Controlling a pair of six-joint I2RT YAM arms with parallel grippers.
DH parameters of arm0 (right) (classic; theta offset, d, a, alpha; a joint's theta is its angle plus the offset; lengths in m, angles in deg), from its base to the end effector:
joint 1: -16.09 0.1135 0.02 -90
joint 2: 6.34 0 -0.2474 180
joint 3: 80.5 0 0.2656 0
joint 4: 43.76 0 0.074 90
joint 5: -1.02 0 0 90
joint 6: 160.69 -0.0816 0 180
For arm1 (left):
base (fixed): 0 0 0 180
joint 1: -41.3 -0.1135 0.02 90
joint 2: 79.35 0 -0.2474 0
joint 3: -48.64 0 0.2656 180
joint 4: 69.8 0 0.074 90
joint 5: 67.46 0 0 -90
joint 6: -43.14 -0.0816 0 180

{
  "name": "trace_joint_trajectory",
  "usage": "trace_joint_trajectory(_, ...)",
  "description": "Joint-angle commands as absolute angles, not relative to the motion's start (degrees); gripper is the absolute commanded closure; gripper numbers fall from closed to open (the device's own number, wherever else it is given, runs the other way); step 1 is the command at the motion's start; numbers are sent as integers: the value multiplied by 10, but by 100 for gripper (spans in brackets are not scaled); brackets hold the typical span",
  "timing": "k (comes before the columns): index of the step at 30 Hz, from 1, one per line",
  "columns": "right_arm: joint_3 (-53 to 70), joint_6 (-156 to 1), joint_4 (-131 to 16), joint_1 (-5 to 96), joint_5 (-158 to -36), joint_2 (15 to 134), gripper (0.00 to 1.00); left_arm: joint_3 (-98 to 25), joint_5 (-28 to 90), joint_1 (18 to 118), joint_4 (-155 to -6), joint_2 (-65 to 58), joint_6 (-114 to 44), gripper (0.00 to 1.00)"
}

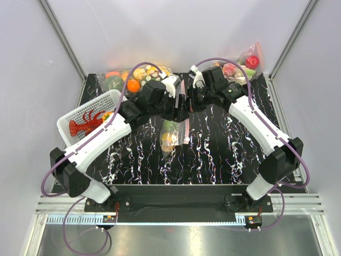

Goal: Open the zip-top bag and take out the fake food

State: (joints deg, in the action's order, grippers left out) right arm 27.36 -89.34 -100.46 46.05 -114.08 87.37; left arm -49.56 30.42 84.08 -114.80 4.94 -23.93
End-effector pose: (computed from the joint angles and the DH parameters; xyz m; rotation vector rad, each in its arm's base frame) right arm 0.3314 0.2310 0.3253 -0.4703 2.3660 0.9214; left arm 0.2756 -0.2702 0.3436 0.4674 2.1705 -0.8081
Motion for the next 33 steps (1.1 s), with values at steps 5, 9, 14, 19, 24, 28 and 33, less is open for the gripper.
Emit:
trace_joint_trajectory(5, 286, -894, -1002, 463, -1149, 859, 100, -535, 287, 840, -1135, 69, -242, 43)
trace_joint_trajectory(9, 284, -892, -1004, 464, -1142, 860, 100, -535, 283, 840, -1135, 63, -243, 59)
trace_joint_trajectory(14, 287, -888, -1011, 463, -1136, 861, 100, -532, 283, 840, -1136, 59, -244, 79)
trace_joint_trajectory(19, 304, -870, -1060, 463, -1089, 859, 100, -538, 259, 839, -1147, 59, -243, 100)
trace_joint_trajectory(24, 321, -836, -1128, 448, -1010, 850, 100, -595, 234, 831, -1174, 72, -255, 100)
trace_joint_trajectory(28, 362, -813, -1174, 423, -975, 843, 100, -649, 213, 828, -1202, 105, -263, 100)
trace_joint_trajectory(33, 425, -780, -1238, 406, -918, 845, 100, -686, 183, 826, -1232, 116, -269, 100)
